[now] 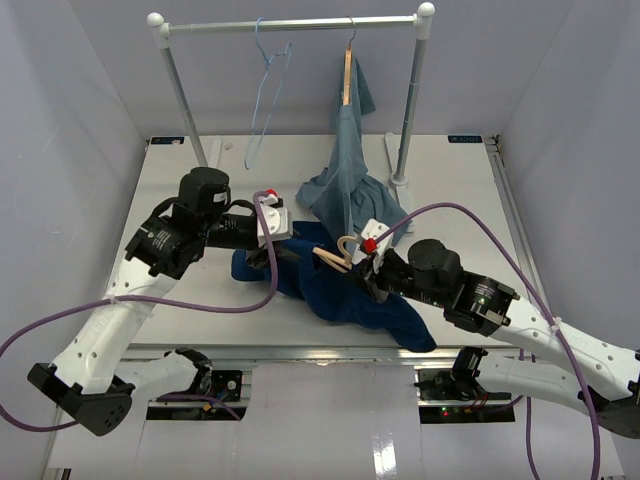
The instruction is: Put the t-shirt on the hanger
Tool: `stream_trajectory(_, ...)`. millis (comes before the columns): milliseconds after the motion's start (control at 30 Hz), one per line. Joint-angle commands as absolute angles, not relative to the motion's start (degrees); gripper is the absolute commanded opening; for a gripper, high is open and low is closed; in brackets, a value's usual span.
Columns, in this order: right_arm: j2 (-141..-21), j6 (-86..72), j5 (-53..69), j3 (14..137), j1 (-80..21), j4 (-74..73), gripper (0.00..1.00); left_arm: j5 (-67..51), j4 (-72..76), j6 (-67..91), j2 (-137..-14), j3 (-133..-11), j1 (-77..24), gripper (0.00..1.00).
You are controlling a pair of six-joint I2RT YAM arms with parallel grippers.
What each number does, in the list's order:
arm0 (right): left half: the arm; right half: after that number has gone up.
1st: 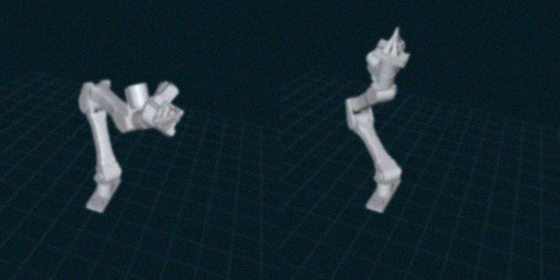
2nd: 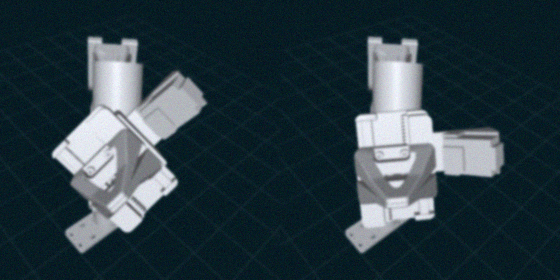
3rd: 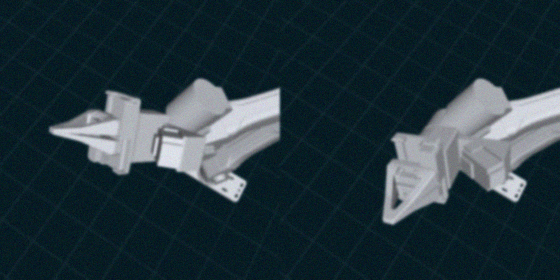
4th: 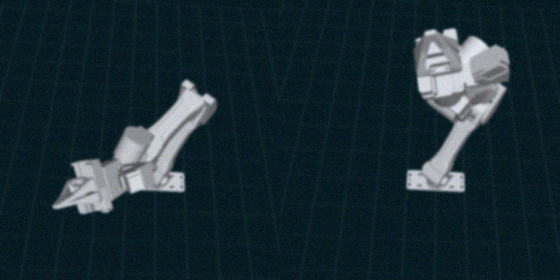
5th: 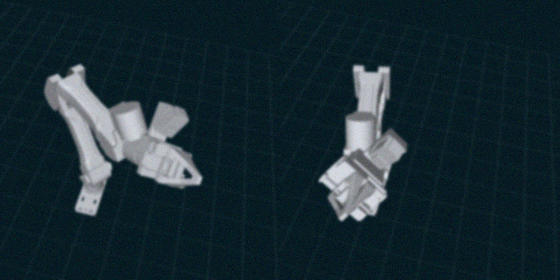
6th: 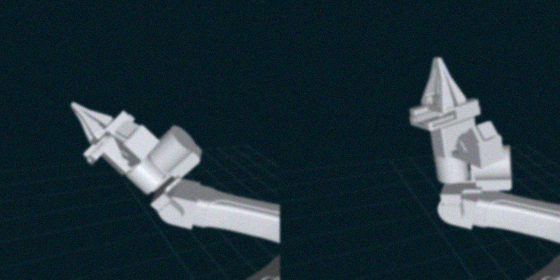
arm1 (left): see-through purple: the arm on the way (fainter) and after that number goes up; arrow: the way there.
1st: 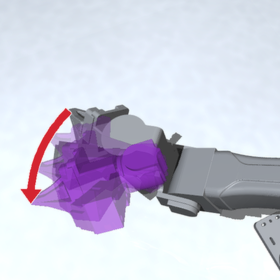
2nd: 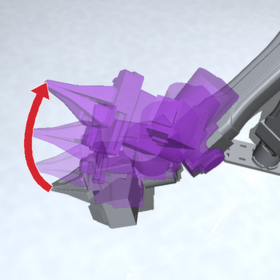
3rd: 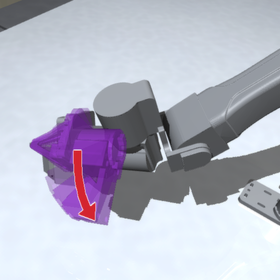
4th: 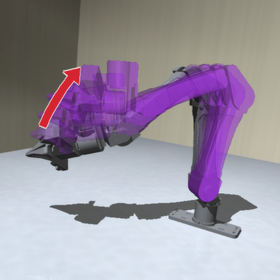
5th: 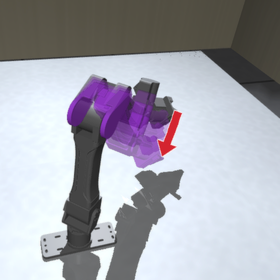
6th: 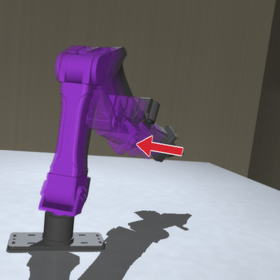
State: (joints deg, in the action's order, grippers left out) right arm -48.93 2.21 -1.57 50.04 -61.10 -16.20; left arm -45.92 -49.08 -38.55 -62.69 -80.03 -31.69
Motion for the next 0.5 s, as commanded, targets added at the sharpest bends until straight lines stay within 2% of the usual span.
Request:
stream_trajectory(0,-47.13,1.91,-2.53,52.57,-60.94,-12.63,0.08,-46.7,-54.1,-43.27,-63.49,-77.55,-32.11,0.55)
stream_trajectory(233,-46.52,2.13,-0.62,52.84,-60.82,-13.09,0.08,-40.87,-50.37,-43.15,-62.32,-73.04,-33.42,0.58)
stream_trajectory(467,-46.99,2.6,3.45,53.49,-60.82,-13.15,0.08,-41.59,-45.05,-42.75,-62.1,-70.31,-33.72,0.59)
